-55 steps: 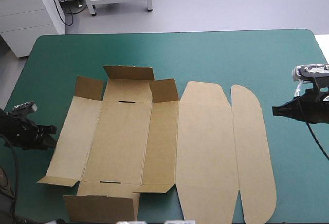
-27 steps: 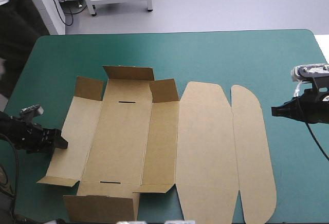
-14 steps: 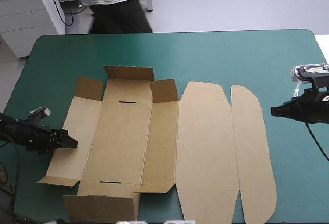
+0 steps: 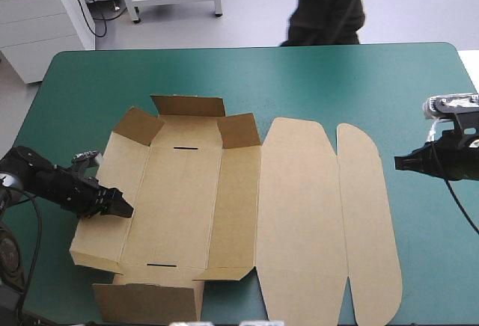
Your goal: Fold the box
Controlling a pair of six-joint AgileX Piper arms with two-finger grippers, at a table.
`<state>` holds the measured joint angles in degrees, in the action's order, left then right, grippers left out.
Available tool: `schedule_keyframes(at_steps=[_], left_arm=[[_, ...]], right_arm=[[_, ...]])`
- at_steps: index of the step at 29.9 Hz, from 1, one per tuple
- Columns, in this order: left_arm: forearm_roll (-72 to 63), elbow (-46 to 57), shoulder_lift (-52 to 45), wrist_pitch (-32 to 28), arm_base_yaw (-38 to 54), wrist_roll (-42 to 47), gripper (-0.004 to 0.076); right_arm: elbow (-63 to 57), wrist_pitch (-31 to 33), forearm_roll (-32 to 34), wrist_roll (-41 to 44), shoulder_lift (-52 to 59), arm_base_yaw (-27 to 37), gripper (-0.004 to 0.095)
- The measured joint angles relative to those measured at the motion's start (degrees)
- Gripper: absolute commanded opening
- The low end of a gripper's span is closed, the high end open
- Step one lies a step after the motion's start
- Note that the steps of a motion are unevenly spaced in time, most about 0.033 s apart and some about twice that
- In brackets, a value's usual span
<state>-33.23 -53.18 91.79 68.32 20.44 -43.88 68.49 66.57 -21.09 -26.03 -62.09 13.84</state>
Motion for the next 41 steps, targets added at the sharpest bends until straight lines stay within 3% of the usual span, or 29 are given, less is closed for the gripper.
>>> schedule_keyframes(at_steps=[4, 12, 14, 18, 34, 41], left_arm=[[0.8, -0.5, 0.2, -0.2, 0.0, 1.6, 0.0298], [1.3, -1.4, 0.5, -0.1, -0.1, 3.8, 0.0262], [1.2, -1.4, 0.6, -0.1, -0.1, 4.3, 0.0200], [0.8, -1.4, 0.6, -0.1, -0.1, 4.8, -0.0006], [-0.6, -2.3, 0.6, 1.5, -0.2, 4.4, -0.0008], [3.2, -12.9, 0.7, 1.5, -3.7, 1.0, -0.0008]], right_arm=[[0.0, 0.2, -0.1, 0.0, 0.0, 0.0, -0.0020], [0.0, 0.2, -0.1, -0.1, 0.0, 0.0, -0.0020], [0.0, 0.2, -0.1, -0.1, 0.0, 0.0, -0.0020], [0.0, 0.2, -0.1, -0.1, 0.0, 0.0, -0.0020], [0.0, 0.2, -0.1, -0.2, 0.0, 0.0, -0.0020], [0.0, 0.2, -0.1, -0.2, 0.0, 0.0, -0.0020]])
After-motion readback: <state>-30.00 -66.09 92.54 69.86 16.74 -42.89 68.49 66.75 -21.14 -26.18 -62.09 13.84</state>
